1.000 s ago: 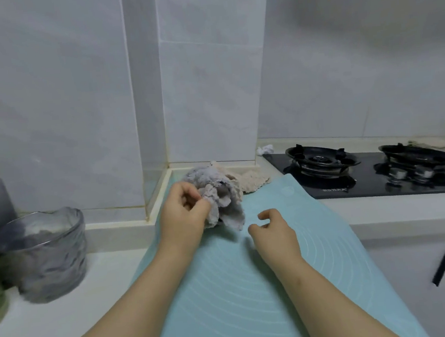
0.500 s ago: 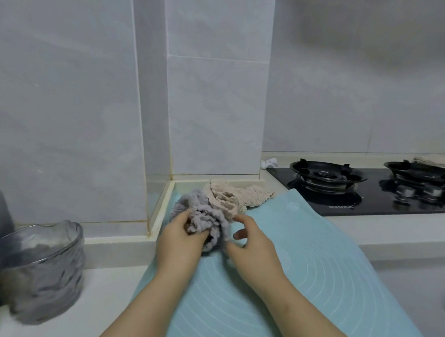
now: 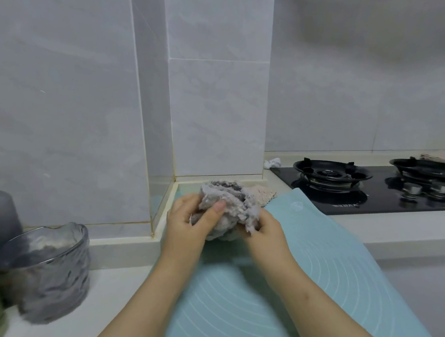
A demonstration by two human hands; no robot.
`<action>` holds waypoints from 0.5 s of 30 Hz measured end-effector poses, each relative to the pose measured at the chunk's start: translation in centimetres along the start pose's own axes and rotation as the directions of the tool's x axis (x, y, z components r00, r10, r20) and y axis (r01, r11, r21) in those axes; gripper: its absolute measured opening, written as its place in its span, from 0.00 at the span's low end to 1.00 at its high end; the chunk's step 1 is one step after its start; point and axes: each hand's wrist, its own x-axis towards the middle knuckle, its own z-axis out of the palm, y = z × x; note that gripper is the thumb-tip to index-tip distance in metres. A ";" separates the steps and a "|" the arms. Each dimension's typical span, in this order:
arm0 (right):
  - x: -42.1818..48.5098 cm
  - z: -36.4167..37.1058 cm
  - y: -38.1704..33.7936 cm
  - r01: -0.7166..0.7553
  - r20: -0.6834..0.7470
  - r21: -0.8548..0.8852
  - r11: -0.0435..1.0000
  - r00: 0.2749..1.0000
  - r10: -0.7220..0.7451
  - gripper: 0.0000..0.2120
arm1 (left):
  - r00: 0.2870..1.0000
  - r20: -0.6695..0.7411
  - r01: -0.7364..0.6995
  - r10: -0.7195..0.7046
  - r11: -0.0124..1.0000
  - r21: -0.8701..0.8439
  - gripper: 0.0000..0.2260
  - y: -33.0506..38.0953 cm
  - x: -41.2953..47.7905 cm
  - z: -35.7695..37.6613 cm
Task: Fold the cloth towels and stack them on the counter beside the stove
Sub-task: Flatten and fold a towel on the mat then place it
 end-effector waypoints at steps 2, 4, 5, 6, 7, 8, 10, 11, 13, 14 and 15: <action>0.4 -0.4 -0.8 0.011 -0.090 0.085 0.996 0.996 -0.004 0.08 | 0.999 0.007 0.037 -0.037 0.999 -0.013 0.15 -0.1 0.0 0.1; 0.6 -0.9 -1.9 0.082 -0.128 0.235 0.969 0.990 -0.053 0.06 | 0.996 -0.023 0.081 -0.081 0.997 -0.006 0.12 -0.2 0.1 0.1; 0.6 -1.1 -2.2 0.108 -0.138 0.327 0.939 0.988 -0.066 0.07 | 0.994 -0.050 0.094 -0.093 0.995 0.018 0.10 -0.4 0.1 0.1; 0.4 -1.4 -2.7 0.092 -0.153 0.404 0.910 0.988 -0.031 0.08 | 0.992 -0.075 0.105 -0.102 0.994 0.033 0.10 -0.6 0.1 0.0; 0.3 -1.6 -3.0 0.054 -0.176 0.465 0.884 0.984 0.033 0.07 | 0.989 -0.098 0.113 -0.108 0.993 0.040 0.11 -0.7 0.2 -0.1; 0.3 -2.0 -3.3 0.029 -0.217 0.517 0.855 0.971 0.098 0.04 | 0.986 -0.119 0.121 -0.116 0.992 0.042 0.11 -0.7 0.3 -0.1; 0.5 -2.9 -3.5 0.113 -0.411 0.573 0.811 0.896 0.166 0.02 | 0.982 -0.136 0.137 -0.128 0.989 0.058 0.11 -0.9 0.4 -0.1; 0.5 -3.4 -3.9 0.190 -0.530 0.538 0.821 0.834 0.154 0.02 | 0.983 -0.130 0.138 -0.126 0.987 0.088 0.11 -1.1 0.4 -0.1; 0.4 -4.6 -4.6 0.261 -0.739 0.274 0.926 0.673 0.029 0.09 | 0.990 -0.115 0.113 -0.088 0.963 0.243 0.14 -1.7 0.3 -0.3; 0.4 -5.0 -4.6 0.262 -0.795 0.155 0.953 0.605 -0.037 0.13 | 0.996 -0.079 0.073 -0.045 0.907 0.415 0.16 -2.1 0.3 -0.5; 0.3 -5.3 -4.7 0.239 -0.825 0.078 0.968 0.561 -0.072 0.16 | 1.000 -0.011 0.014 -0.009 0.801 0.599 0.19 -2.5 0.1 -0.5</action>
